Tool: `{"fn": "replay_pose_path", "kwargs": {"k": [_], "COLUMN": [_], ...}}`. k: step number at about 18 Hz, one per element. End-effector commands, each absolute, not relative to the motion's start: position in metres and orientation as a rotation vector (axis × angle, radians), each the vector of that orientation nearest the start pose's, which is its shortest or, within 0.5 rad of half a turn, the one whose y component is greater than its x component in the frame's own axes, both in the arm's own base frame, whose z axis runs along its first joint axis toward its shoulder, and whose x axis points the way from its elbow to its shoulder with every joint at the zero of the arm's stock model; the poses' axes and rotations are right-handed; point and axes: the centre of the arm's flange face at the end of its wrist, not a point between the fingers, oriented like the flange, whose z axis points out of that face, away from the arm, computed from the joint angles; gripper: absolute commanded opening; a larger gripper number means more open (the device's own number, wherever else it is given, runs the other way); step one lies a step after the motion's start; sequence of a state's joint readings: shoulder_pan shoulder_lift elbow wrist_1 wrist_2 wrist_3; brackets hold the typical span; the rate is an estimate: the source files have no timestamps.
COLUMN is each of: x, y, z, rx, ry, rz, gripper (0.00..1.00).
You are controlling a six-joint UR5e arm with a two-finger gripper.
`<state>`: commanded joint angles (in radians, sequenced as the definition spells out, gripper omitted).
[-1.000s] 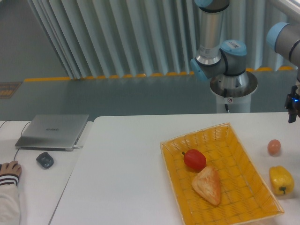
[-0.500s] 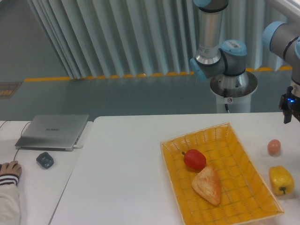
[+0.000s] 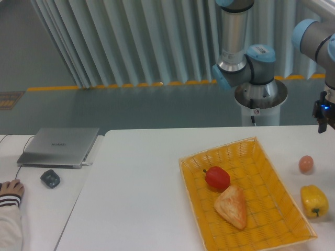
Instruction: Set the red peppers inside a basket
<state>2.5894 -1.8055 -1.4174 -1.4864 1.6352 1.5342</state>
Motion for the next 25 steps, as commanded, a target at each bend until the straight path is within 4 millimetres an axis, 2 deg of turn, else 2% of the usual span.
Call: {"fn": "replay_pose_path", "kwargs": {"k": [3, 8, 14, 16, 20, 22, 25], "x": [-0.424, -0.431, -0.431, -0.432, -0.417, -0.411, -0.408], "y": [0.434, 0.448, 0.450, 0.449, 0.439, 0.436, 0.434], "z": [0.437, 0.412, 0.412, 0.426, 0.457, 0.465, 0.465], "rx": [-3.102, -3.102, -3.103, -3.099, -3.112, -3.110, -3.110], "ry": [0.803, 0.798, 0.804, 0.804, 0.809, 0.817, 0.817], "rz": [0.025, -0.006, 0.000, 0.032, -0.023, -0.023, -0.031], "gripper": [1.00, 1.00, 1.00, 1.00, 1.00, 1.00, 1.00]}}
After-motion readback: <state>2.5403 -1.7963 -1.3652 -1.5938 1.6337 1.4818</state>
